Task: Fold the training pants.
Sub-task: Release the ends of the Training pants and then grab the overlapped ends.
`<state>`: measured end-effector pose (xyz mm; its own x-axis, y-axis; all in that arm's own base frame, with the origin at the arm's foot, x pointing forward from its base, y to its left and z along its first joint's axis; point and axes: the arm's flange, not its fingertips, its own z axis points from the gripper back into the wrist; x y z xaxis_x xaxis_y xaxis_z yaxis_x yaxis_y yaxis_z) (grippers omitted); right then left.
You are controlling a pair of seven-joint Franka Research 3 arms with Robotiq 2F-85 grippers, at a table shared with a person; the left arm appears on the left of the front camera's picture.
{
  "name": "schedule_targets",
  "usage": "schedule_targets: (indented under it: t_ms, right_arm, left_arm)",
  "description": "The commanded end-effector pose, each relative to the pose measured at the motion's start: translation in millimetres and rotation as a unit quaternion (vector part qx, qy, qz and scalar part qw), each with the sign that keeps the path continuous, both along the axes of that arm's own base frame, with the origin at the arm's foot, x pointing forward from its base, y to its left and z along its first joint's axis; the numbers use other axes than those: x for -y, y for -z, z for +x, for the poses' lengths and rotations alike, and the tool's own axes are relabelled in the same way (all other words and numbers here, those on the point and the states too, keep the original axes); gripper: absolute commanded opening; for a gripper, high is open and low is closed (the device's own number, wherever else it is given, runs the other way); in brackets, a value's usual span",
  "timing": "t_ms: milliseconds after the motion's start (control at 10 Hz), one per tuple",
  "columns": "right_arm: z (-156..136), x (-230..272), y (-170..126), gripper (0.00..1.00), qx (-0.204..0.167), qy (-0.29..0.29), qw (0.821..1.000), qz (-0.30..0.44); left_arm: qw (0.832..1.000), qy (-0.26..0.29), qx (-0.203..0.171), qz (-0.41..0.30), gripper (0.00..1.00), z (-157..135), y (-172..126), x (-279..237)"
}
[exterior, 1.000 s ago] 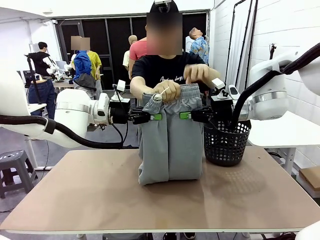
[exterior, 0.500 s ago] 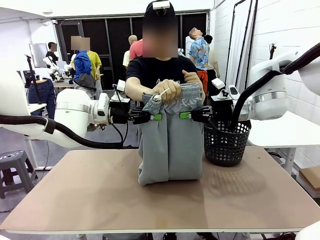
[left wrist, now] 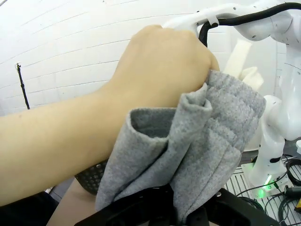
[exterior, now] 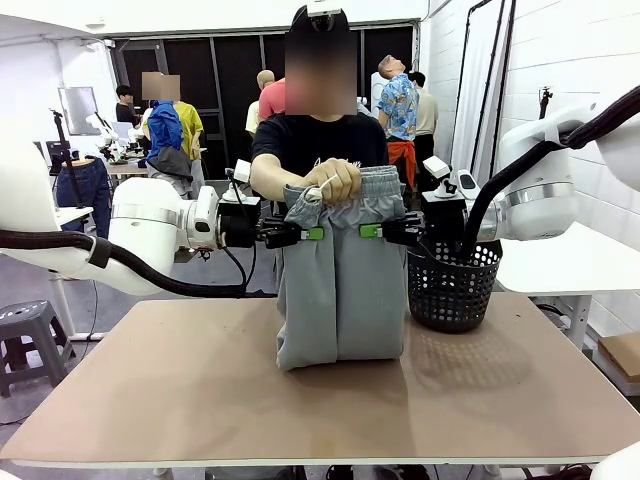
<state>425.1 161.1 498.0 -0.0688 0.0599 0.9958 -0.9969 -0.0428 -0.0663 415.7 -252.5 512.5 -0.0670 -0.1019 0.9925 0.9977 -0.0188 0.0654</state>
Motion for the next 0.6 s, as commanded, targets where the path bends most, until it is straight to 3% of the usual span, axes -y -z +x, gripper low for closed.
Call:
schedule_targets:
  t_ms: [0,200,300,500]
  right_arm:
    - [-2.2,-0.2,0.2,0.0,0.002,0.0,1.0,0.011]
    - [0.0,0.0,0.0,0.0,0.0,0.0,1.0,0.0]
    - [2.6,0.2,0.0,0.2,-0.008,-0.002,1.0,-0.002]
    - [7.0,-2.7,-0.1,0.59,-0.012,-0.003,1.0,-0.013]
  left_arm:
    - [1.0,-0.002,-0.003,-0.001,0.0,-0.5,-4.0,-0.6]
    - [1.0,0.0,0.0,0.0,0.0,0.0,0.0,0.0]
    - [1.0,-0.002,-0.004,-0.008,0.14,0.2,2.4,-3.8]
    - [1.0,-0.01,-0.002,-0.022,0.53,-1.2,4.0,-9.5]
